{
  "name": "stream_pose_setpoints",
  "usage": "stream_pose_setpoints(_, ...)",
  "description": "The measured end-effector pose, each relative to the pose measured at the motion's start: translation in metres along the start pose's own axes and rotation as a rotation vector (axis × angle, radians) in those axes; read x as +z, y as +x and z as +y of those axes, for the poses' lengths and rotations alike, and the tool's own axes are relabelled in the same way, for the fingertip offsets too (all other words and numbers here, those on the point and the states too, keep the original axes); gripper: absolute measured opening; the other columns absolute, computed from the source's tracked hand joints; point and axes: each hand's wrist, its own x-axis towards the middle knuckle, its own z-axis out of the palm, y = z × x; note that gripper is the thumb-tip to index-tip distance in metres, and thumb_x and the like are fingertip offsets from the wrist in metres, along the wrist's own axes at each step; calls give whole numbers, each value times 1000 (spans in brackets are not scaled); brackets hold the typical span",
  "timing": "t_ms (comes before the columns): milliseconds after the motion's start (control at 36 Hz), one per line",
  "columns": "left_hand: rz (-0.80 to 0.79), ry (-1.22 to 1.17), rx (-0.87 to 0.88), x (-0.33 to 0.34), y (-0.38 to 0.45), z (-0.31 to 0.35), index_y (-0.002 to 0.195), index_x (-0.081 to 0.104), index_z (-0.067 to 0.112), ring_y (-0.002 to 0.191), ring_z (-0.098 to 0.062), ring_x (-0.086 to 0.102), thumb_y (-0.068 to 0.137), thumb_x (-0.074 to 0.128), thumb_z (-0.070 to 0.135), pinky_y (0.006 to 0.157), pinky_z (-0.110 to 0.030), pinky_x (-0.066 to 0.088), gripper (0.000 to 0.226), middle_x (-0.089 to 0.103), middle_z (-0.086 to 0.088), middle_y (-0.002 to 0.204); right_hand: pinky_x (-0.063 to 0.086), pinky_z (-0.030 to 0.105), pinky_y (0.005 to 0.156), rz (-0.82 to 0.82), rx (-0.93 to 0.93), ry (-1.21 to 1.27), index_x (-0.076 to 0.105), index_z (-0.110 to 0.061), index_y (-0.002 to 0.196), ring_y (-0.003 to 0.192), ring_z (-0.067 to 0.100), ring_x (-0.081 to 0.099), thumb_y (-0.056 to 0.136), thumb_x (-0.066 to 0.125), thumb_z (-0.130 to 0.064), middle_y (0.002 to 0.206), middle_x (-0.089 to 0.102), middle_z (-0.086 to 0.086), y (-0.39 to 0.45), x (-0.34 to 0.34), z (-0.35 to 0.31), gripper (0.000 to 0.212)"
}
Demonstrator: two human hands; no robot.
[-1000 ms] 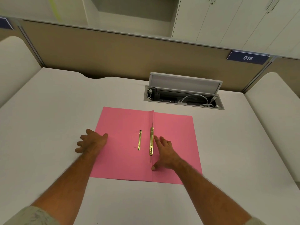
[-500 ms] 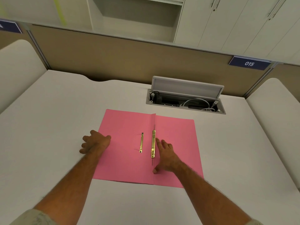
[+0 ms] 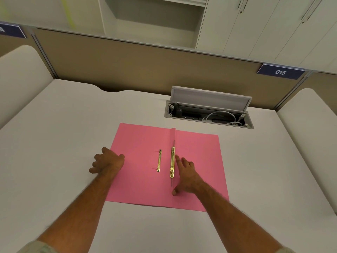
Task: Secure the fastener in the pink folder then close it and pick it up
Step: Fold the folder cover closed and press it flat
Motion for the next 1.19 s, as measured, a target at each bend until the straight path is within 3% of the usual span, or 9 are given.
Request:
stream_pose_setpoints(417, -71, -121, 15, -10, 9, -13, 142, 37, 3, 126, -44, 51, 91, 61, 54, 108, -52, 36, 77, 48, -22, 141, 27, 51, 123, 5, 7, 20, -13, -20, 161, 154, 35, 8, 59, 97, -38, 171, 2, 7, 1, 1, 1, 151)
stream_pose_setpoints(528, -74, -154, 21, -14, 17, -17, 135, 48, 3, 124, -43, 52, 93, 56, 57, 109, -48, 38, 70, 58, -23, 132, 26, 51, 124, 1, 3, 31, -13, -19, 161, 155, 34, 6, 60, 97, -38, 171, 1, 7, 0, 1, 1, 150)
stream_pose_setpoints(611, -87, -184, 61, -25, 23, -17, 125, 58, -3, 117, -45, 57, 96, 58, 45, 107, -51, 43, 56, 63, -25, 125, 26, 50, 124, 3, -1, 32, -14, -19, 161, 154, 34, 7, 60, 96, -38, 171, 1, 7, -2, 0, 1, 151)
stream_pose_setpoints(778, -52, -297, 208, -51, 24, -17, 101, 72, -8, 105, -45, 66, 91, 69, 18, 96, -50, 54, 28, 71, -27, 108, 21, 47, 125, 2, 6, 59, -15, -18, 161, 155, 33, 5, 60, 96, -39, 171, 0, 6, -4, -2, 1, 152)
stream_pose_setpoints(917, -32, -404, 369, -73, 10, -7, 79, 75, 1, 88, -37, 69, 90, 70, 19, 83, -40, 55, 21, 75, -18, 87, 19, 49, 126, -14, 17, 121, -16, -19, 160, 156, 34, 4, 60, 97, -38, 172, -1, 7, -6, -7, 1, 153)
stream_pose_setpoints(1028, -101, -438, 499, -88, -8, 10, 68, 73, 11, 69, -26, 61, 91, 70, 19, 70, -32, 48, 25, 69, -7, 72, 23, 51, 125, 7, 38, 262, -13, -23, 161, 154, 34, 14, 58, 97, -38, 170, 12, 8, -10, -16, 2, 152)
stream_pose_setpoints(1194, -151, -455, 647, -95, -57, 43, 77, 76, 7, 73, -29, 65, 95, 61, 14, 78, -53, 59, 25, 74, -17, 84, 29, 52, 122, 186, 80, 385, -2, -24, 163, 152, 31, 22, 69, 92, -40, 168, 21, 8, -13, -35, 8, 134)
